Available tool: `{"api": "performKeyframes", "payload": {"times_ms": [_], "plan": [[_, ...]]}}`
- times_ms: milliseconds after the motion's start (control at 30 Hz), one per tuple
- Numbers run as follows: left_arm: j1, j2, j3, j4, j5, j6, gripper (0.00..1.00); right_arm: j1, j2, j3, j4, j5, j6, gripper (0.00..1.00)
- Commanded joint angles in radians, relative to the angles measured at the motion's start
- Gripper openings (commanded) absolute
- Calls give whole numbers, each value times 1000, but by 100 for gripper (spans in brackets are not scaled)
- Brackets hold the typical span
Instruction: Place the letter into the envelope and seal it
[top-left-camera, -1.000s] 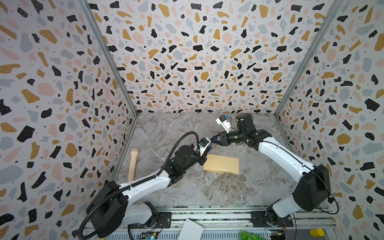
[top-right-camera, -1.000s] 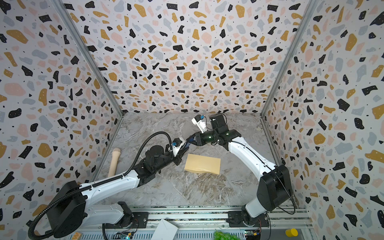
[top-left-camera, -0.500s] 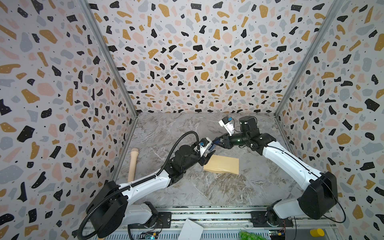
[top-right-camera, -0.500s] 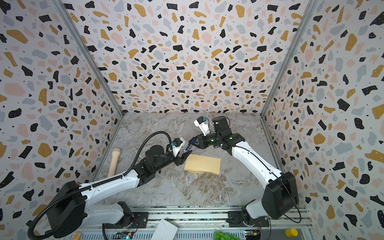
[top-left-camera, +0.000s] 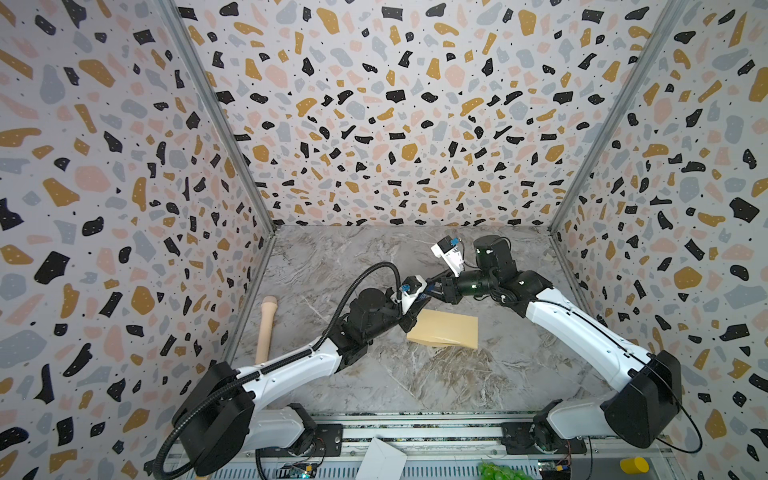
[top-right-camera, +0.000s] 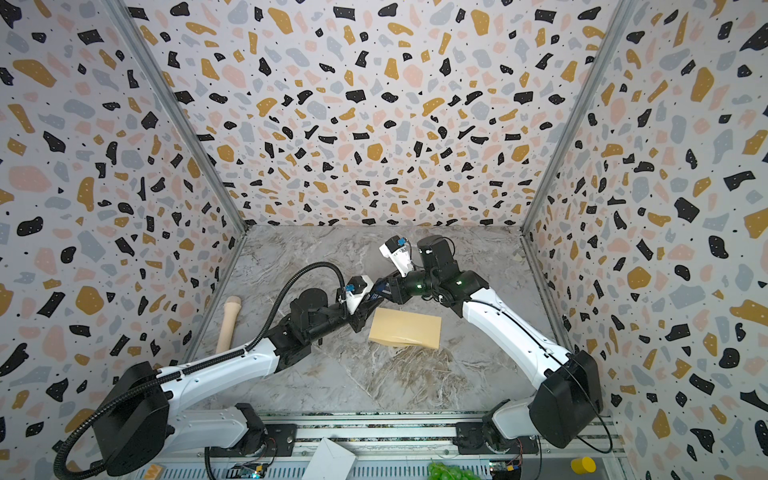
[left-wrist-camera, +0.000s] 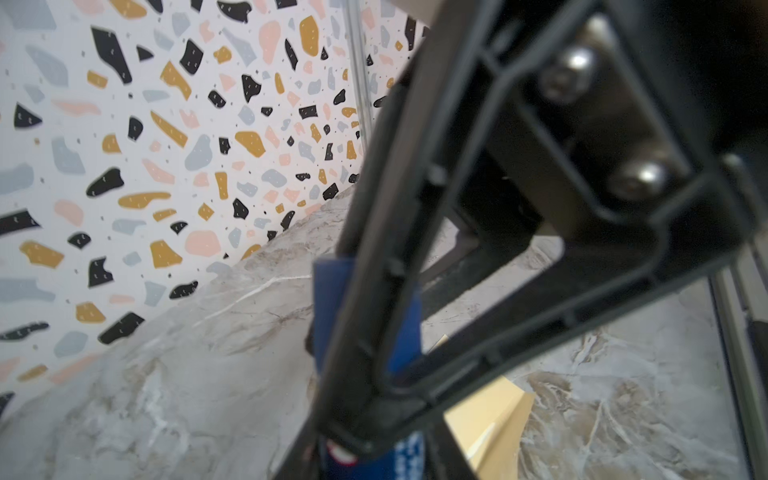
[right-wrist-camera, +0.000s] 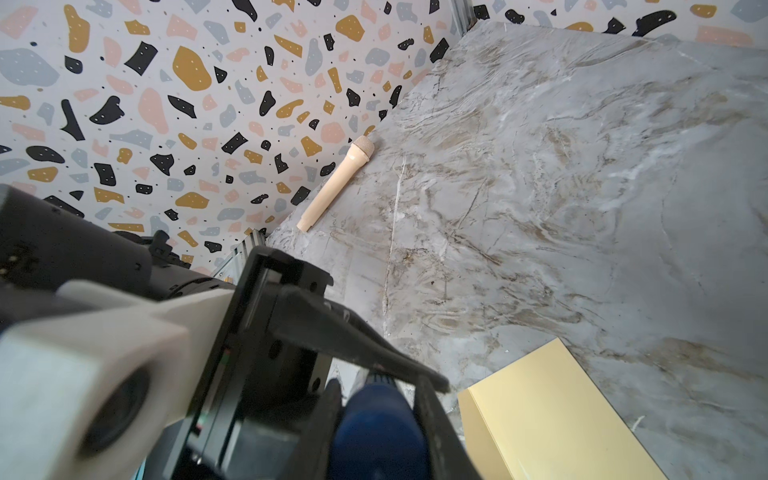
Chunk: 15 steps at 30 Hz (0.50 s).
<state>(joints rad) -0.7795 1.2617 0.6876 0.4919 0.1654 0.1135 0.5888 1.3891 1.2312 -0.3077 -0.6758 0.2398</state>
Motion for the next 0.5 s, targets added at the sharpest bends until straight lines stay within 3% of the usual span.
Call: {"api": "performKeyframes", "payload": {"times_ms": [0, 33, 67, 233, 467], "plan": [[-4, -4, 32, 39, 18, -3, 11, 5, -4, 20, 4, 12, -10, 2], [-4, -2, 31, 38, 13, -2, 2, 5, -4, 21, 3, 13, -11, 3], [-4, -3, 30, 38, 5, 0, 0, 5, -4, 24, 0, 13, -13, 6], [-6, -10, 12, 42, -16, 54, 0, -2, -34, 77, -75, 79, -50, 46], [-7, -80, -98, 155, 41, 219, 0, -56, -124, 114, -181, 100, -20, 67]]}}
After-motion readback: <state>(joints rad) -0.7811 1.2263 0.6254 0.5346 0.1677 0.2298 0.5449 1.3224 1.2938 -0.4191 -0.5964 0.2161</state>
